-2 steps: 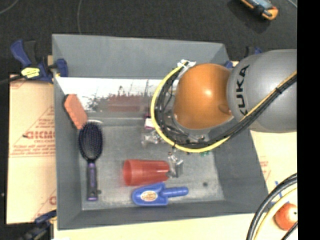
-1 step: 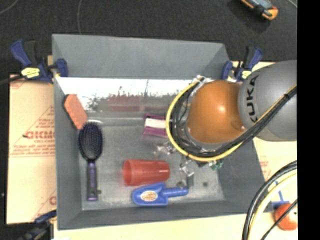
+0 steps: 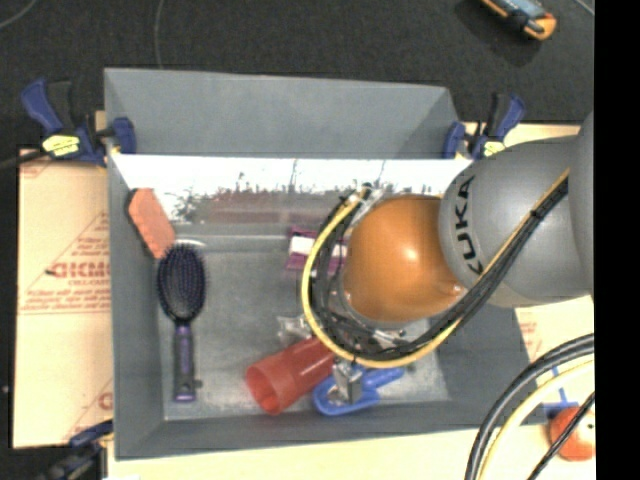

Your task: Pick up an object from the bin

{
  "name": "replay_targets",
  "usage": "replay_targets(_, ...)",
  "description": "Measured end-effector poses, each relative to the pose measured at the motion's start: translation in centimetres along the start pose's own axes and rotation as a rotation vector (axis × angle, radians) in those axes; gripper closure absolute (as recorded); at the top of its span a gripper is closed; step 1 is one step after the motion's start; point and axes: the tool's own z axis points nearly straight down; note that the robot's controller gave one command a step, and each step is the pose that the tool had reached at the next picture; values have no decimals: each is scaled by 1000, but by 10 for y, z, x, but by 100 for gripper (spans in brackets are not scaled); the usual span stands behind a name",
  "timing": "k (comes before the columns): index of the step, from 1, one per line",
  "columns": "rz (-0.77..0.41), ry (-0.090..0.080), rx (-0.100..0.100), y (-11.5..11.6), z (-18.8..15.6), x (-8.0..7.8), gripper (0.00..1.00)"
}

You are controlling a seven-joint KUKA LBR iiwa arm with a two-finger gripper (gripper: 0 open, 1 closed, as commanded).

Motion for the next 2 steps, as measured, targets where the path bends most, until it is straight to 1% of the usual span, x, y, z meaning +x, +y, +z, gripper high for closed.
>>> replay_targets(1,140,1,4,-15,12,5,0)
replay_targets(2,55,-4,2,4,-1,4,0)
